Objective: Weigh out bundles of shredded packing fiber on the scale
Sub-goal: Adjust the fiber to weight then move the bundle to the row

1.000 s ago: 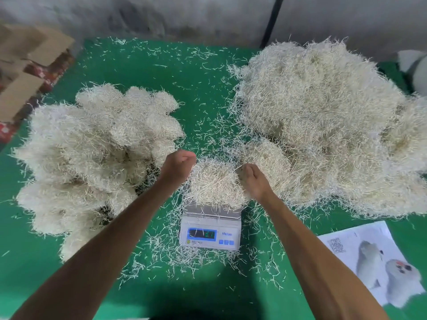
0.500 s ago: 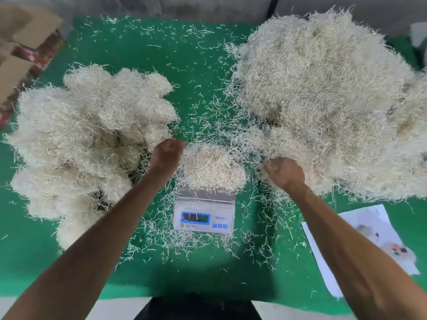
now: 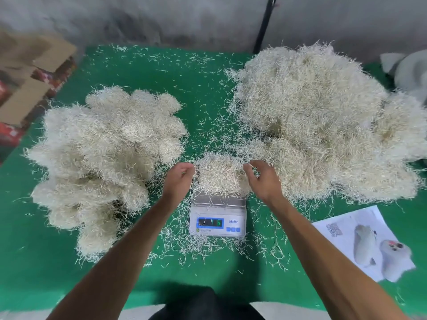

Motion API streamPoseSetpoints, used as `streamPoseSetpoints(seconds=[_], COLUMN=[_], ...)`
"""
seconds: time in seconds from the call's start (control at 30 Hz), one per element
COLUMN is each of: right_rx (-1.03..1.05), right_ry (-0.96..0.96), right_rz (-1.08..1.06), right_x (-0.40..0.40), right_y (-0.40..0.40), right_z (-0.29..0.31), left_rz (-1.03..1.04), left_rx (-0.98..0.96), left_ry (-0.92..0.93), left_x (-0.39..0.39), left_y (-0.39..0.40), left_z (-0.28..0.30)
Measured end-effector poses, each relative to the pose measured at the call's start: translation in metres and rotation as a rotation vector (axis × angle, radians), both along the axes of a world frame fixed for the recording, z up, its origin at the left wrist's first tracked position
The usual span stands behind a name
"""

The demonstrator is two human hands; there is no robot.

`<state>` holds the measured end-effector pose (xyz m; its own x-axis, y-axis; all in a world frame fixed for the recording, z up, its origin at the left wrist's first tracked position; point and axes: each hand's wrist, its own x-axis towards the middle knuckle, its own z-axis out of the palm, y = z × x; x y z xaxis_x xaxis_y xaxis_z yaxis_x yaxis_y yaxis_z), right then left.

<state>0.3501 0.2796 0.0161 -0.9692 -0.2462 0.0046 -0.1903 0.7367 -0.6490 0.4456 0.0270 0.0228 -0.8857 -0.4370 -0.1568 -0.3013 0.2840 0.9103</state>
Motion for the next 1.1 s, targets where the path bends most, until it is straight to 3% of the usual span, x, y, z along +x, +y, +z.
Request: streamPoseSetpoints(seconds=[0.2,0.33,0.5,0.6,0.73,0.83,0.97,1.1], right_rx=[-0.021,-0.095,-0.405,-0.556,-0.799,-0.866,-0.784,-0.731], right_ry=[-0.003,-0.147,-0.426,-0.55,-0.491,-0.376,-0.251,-0.243], right_rz=[-0.038,-0.05,-0.01,-0.033,0.042,0.051,0.092,0.152], right_x=[0.004,0.004,0.021,0.022,0.008,-0.003,-0.008,-0.006], right_y=[-0.009,-0.021,-0.052,-0.066,-0.076,-0.078,-0.074,-0.072], right_z=[-0.002,-0.003,-0.003,0.01,0.068,0.12,0.183,0.224], left_rz=[0.045,0.016,-0.156,-0.086,-0.065,-0.033,-0.003,-0.123], left_rx=[0.051,0.161,0.201,0.258,0.271,0.289,0.348,0.345], left_ry=[-0.003,-0.111,-0.14,-0.221,-0.107,0.033,0.119,0.126], left_x=[0.001,-0.014,-0.028,-0.037,-0.044,-0.047,-0.048,-0.054], left_y=[-0.005,-0.003,0.033,0.044,0.029,0.011,-0.005,-0.016], left_z=[0.004,0.006,0.009,0.024,0.072,0.122,0.181,0.207])
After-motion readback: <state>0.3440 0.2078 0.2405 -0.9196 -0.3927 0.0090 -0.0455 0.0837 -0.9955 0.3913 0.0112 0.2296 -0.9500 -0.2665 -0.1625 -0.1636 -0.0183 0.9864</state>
